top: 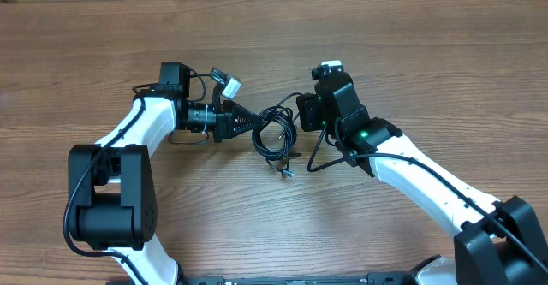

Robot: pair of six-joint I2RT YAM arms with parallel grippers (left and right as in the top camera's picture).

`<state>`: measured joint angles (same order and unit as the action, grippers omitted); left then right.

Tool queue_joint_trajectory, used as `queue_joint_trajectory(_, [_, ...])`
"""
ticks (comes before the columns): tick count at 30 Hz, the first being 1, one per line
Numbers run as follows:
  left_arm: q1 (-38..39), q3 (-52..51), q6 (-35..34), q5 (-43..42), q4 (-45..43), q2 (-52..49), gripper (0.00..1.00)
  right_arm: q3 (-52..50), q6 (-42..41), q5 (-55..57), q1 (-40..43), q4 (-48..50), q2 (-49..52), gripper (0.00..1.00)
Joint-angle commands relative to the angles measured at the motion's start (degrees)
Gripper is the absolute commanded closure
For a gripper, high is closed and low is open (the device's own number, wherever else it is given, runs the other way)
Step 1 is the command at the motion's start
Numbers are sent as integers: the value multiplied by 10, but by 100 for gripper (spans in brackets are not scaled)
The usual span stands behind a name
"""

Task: Untangle cables
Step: 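Pull a cable strand rightward with the right gripper from the coil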

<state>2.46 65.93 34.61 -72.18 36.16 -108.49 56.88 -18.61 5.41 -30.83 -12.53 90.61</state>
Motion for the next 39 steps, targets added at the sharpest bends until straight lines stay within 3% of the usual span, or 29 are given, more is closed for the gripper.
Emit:
queue_joint_trajectory(1, [-2,-2,-4,-24,0,17,96,-14,-16,-58,3,4,1,53])
queue_joint_trajectory(13, [-2,-2,-4,-29,0,17,96,-13,-16,-55,5,73,70,54])
queue_joint_trajectory(14, [-2,-2,-4,-29,0,17,96,-13,-15,-55,7,79,77,63])
queue_joint_trajectory(16, [-2,-2,-4,-28,0,17,96,-13,-16,-44,18,81,78,96])
queue_joint_trajectory(23, [-3,-2,-4,-6,-1,17,96,-13,-15,104,93,-9,19,96])
queue_joint_trajectory(28, [-3,-2,-17,9,-9,17,96,-13,-6,115,134,-70,-2,96])
queue_joint_trajectory(33, [-2,-2,-45,23,-22,17,96,-13,-5,100,139,-92,-2,96])
queue_joint_trajectory(39, [-2,-2,-66,57,-32,17,96,-13,-5,-48,138,-89,-2,96])
